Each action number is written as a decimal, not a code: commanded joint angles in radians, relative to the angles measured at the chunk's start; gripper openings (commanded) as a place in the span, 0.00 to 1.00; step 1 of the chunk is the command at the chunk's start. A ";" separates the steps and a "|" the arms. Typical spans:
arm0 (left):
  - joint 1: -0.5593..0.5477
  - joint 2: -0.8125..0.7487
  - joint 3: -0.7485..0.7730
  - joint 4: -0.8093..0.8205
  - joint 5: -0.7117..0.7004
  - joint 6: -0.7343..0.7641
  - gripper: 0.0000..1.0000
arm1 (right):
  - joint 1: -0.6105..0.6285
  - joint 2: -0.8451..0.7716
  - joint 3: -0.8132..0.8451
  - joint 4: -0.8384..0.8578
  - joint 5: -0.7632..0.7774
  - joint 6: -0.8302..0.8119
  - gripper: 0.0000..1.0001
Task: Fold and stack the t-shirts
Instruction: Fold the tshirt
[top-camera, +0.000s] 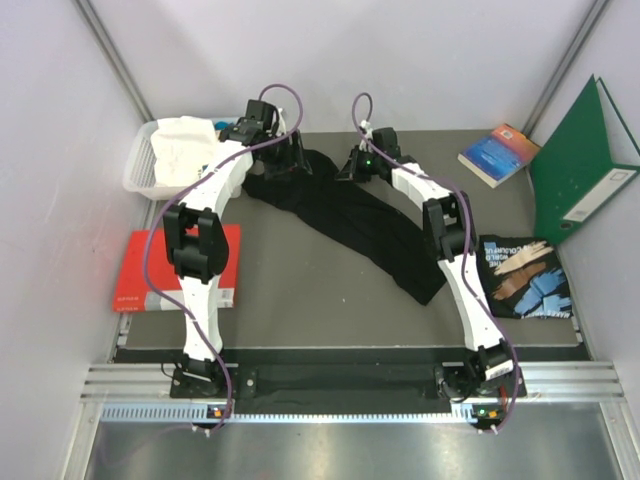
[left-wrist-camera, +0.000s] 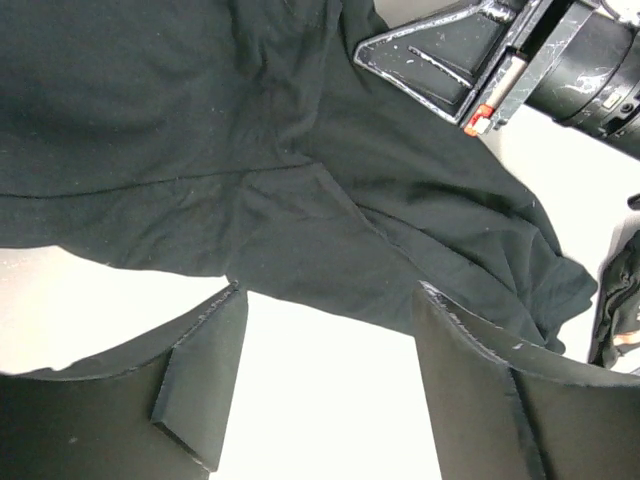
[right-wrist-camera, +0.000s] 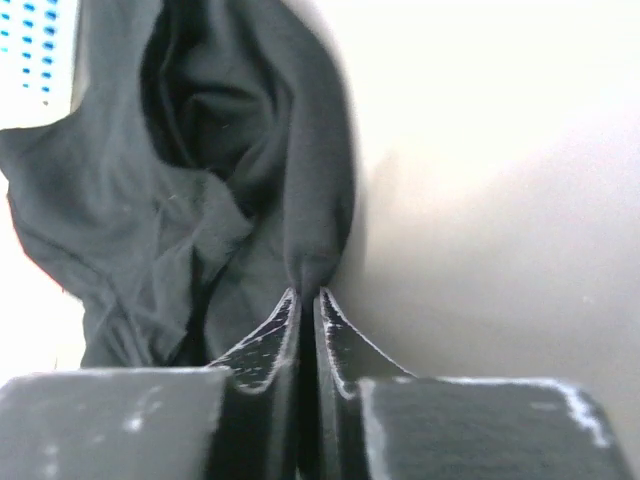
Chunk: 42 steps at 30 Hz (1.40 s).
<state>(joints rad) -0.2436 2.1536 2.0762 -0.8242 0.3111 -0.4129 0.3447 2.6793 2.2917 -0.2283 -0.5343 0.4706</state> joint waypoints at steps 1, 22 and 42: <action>0.004 -0.001 0.042 -0.016 -0.032 0.013 0.75 | 0.013 0.019 0.031 -0.051 0.061 -0.019 0.00; -0.103 0.083 -0.038 -0.020 0.253 0.028 0.83 | -0.274 -0.131 -0.165 0.041 0.278 0.074 0.00; -0.330 0.151 -0.507 0.609 0.672 -0.548 0.67 | -0.305 -0.752 -0.561 -0.057 0.298 -0.082 1.00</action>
<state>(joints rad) -0.5053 2.3577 1.6936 -0.4232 0.9672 -0.7803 0.0498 2.1395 1.7596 -0.2409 -0.2626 0.4595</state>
